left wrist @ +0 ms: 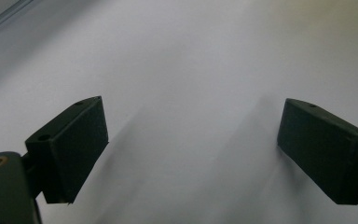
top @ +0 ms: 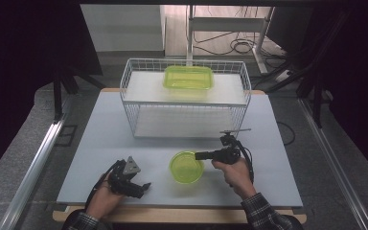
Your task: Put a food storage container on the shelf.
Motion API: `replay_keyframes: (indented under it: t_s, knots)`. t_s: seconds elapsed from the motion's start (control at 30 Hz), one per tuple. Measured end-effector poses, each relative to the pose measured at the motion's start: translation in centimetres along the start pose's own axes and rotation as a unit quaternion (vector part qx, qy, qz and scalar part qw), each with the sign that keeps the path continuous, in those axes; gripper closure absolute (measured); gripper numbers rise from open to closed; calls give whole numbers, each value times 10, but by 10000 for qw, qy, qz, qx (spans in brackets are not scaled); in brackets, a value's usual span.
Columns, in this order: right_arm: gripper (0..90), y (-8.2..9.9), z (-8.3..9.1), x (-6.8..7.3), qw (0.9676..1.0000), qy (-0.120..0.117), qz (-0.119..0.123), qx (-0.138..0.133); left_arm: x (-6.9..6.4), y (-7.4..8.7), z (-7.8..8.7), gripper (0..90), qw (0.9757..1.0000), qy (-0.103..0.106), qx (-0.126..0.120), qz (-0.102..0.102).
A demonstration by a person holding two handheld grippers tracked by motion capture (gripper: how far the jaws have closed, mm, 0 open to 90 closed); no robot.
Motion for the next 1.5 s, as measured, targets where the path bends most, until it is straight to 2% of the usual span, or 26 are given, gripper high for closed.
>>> replay_keyframes:
  t_s: [0.53, 0.8, 1.23, 1.5]
  knots:
    - [815, -35, 16, 17, 9993, -104, 82, -359, 1, -2, 2, 83, 10000, -23, -64, 58]
    - [816, -51, 20, 26, 9988, -117, 141, -444, 4, -6, 5, 77, 9992, 26, -265, 303]
    - [817, -73, 29, 36, 9979, -126, 210, -599, 6, -10, 8, 68, 9979, 74, -438, 467]
    - [817, -82, 32, 42, 9974, -114, 289, -644, 5, -9, 7, 66, 9982, 86, -406, 438]
Point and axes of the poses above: each handheld gripper's, and its own axes: z roughly backward along the jaws, y roughly out of its underside, x roughly to its left, the point moved 8 cm from there along -z, roughly forward along the jaws, and after that the axes turned 12 degrees about -x, right-handed, at the moved point
